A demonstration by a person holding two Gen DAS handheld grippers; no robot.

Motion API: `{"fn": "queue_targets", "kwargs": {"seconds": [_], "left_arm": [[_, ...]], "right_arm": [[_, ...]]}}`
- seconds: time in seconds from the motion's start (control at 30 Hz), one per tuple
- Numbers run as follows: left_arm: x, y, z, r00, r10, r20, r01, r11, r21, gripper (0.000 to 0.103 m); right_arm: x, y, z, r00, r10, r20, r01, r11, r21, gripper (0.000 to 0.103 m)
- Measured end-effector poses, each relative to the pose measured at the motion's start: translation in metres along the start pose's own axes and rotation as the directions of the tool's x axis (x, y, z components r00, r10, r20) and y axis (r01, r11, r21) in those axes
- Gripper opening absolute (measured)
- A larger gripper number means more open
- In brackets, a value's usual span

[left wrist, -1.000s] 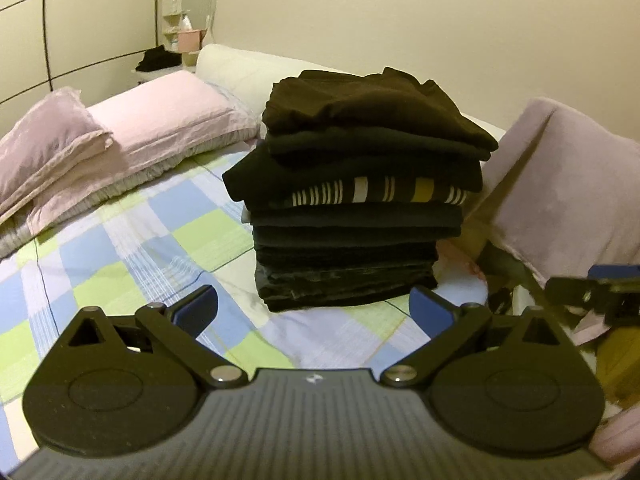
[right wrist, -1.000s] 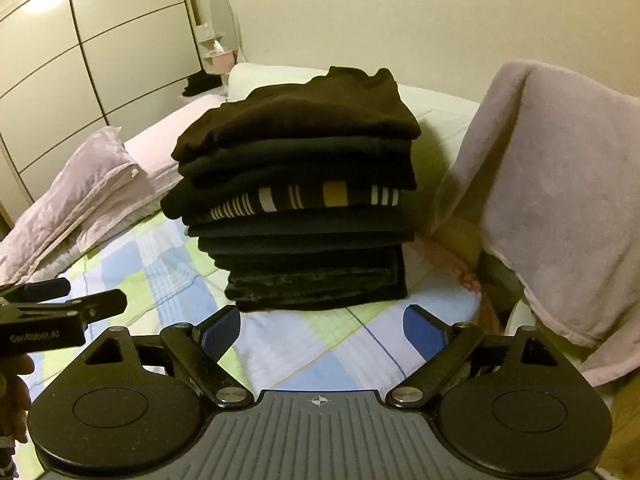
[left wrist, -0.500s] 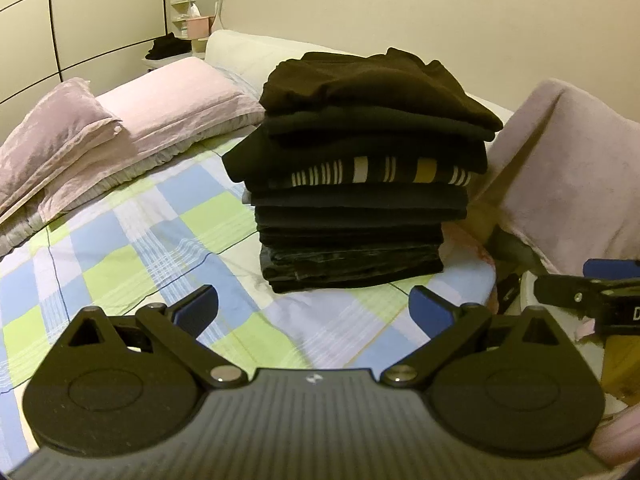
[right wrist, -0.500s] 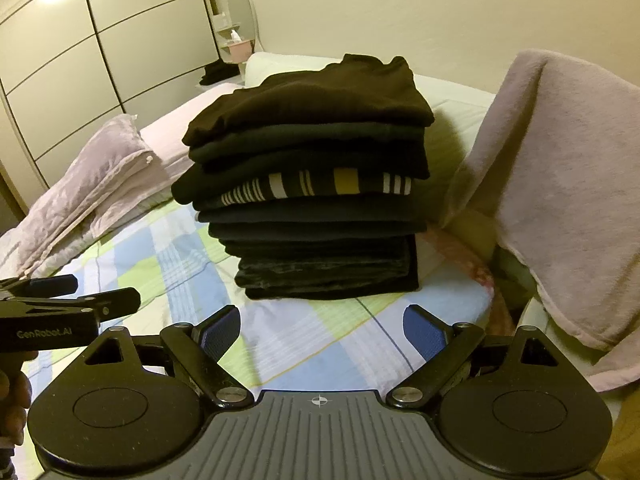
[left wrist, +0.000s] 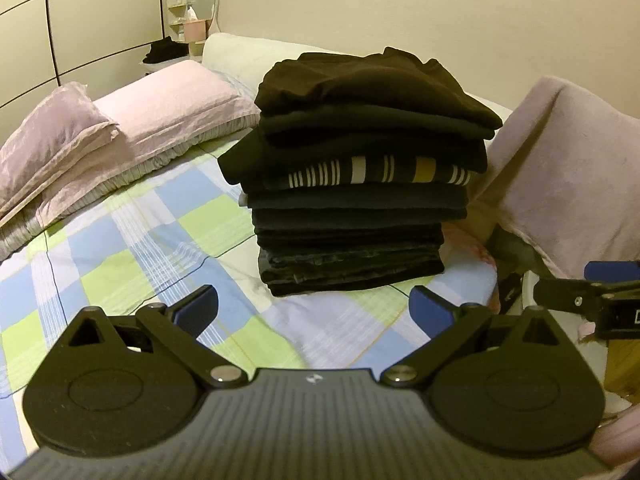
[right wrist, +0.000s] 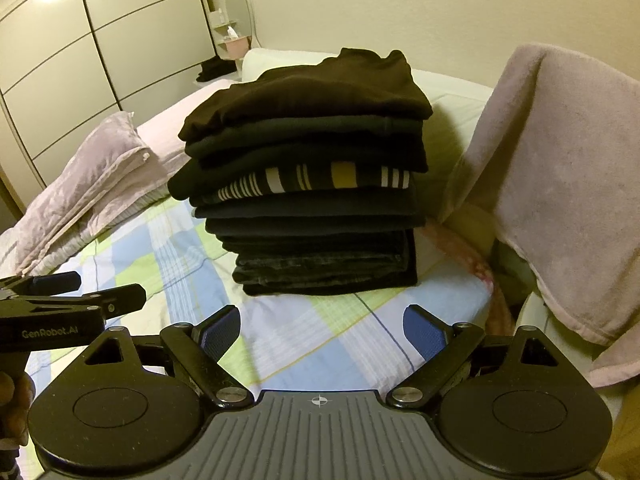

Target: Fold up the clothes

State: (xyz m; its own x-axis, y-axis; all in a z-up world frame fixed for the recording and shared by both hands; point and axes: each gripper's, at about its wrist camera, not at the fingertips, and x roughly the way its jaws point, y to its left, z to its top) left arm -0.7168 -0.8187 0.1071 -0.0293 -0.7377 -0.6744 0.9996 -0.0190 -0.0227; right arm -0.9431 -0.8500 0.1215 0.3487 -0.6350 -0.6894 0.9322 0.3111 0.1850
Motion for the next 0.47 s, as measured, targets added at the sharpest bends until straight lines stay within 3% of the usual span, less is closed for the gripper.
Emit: {"fn": "queue_targets", "kwargs": {"seconds": [0.3,0.47], "left_arm": [[0.0012,-0.0031,0.0007,1.000,0.016,0.018,-0.016,0.999,0.028,0.101],[-0.0041,-0.0056,-0.0017,0.997,0.032,0.064,-0.035,0.998,0.043,0.101]], "right_arm": [[0.0005,0.0011,-0.0009,1.000,-0.003,0.002,0.003,1.000,-0.004,0.091],[0.0019,-0.0008,0.0000,1.000,-0.005,0.000,0.005,1.000,0.000,0.091]]}}
